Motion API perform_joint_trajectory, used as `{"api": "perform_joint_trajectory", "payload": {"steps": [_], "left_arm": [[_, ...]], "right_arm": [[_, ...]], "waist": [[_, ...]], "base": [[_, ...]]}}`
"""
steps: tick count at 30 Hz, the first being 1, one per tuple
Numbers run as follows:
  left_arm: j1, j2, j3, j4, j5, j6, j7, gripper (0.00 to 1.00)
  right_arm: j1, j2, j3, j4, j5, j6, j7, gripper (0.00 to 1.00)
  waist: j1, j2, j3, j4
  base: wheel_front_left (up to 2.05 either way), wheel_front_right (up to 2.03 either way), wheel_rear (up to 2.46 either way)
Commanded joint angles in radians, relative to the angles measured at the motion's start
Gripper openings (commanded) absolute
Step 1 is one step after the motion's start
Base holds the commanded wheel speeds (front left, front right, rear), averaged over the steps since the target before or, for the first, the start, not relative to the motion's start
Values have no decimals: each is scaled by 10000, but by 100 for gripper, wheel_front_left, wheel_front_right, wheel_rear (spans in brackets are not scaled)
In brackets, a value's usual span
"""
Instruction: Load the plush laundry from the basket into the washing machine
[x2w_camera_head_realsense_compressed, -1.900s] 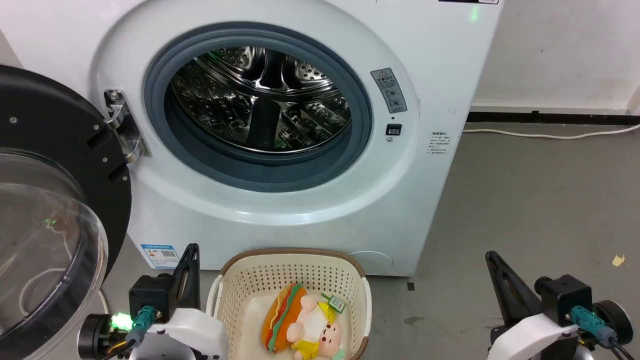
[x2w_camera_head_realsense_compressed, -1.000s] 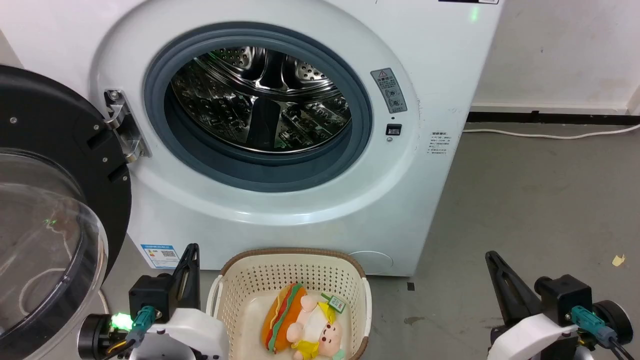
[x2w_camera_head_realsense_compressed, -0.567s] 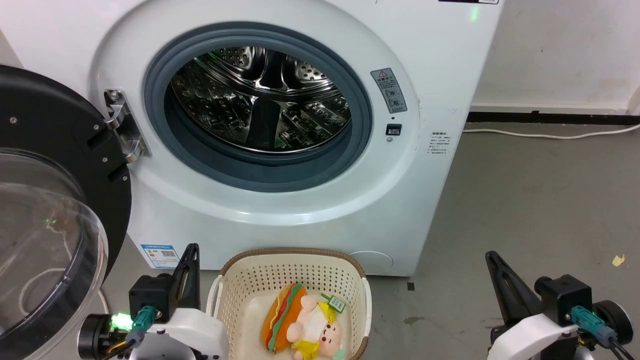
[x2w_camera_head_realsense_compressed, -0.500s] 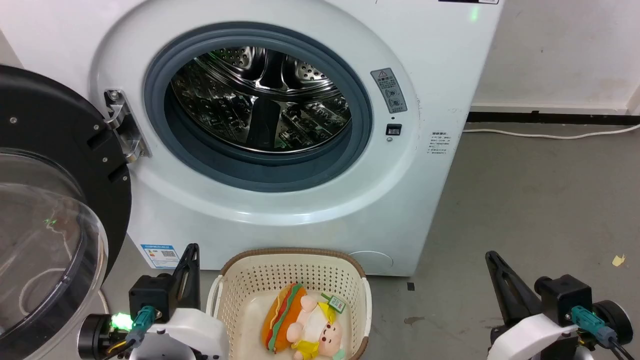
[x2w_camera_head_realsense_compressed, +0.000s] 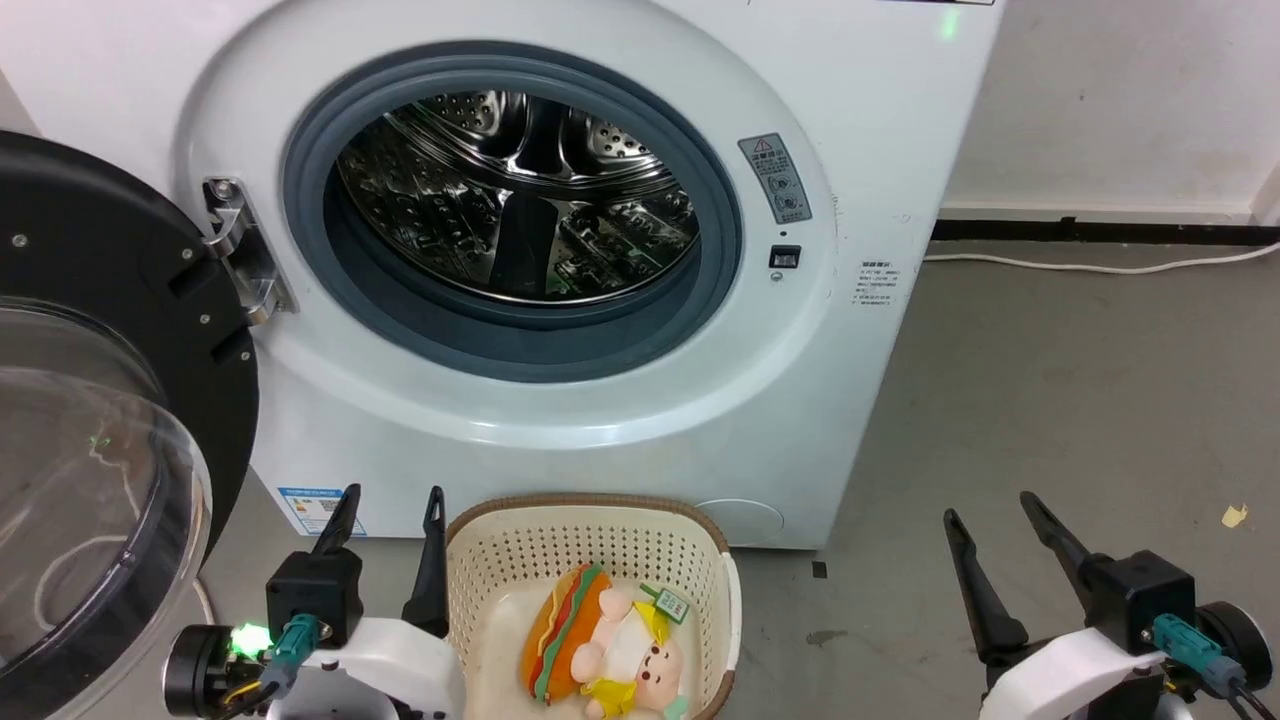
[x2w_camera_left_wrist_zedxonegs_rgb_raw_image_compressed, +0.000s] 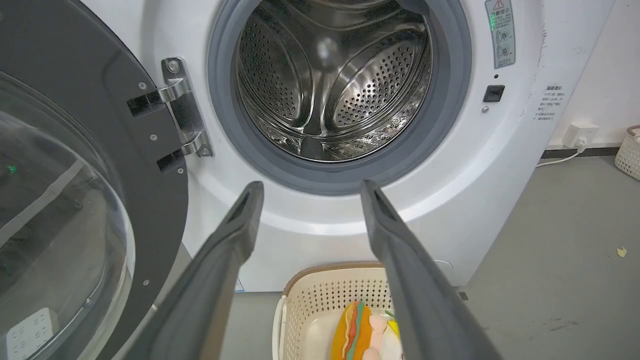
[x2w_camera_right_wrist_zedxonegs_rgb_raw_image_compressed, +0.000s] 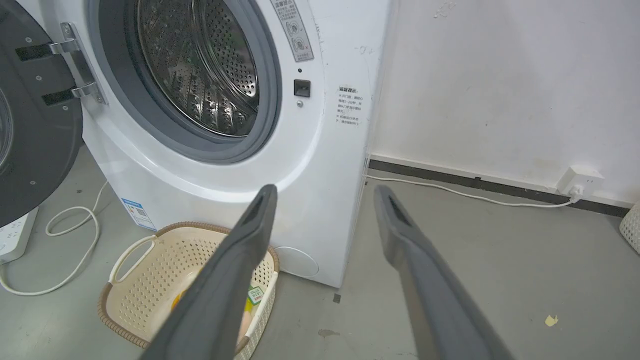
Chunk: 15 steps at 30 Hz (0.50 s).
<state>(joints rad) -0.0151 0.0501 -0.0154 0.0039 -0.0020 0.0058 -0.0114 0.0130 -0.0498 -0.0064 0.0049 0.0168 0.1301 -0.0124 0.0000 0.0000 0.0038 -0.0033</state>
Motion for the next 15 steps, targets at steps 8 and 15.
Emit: {"api": "perform_joint_trajectory", "payload": {"steps": [8,15], "left_arm": [[-22,38,-125,14,-60,-94,-263,100],[-172,141,-231,251,-97,-212,-408,100]], "right_arm": [[31,-1,-104,-129,215,1,-263,100],[-69,-1,-67,-207,435,1,-408,100]], "waist": [[0,0,226,-160],[0,0,673,-428]], "base": [[0,0,0],[0,0,0]]}}
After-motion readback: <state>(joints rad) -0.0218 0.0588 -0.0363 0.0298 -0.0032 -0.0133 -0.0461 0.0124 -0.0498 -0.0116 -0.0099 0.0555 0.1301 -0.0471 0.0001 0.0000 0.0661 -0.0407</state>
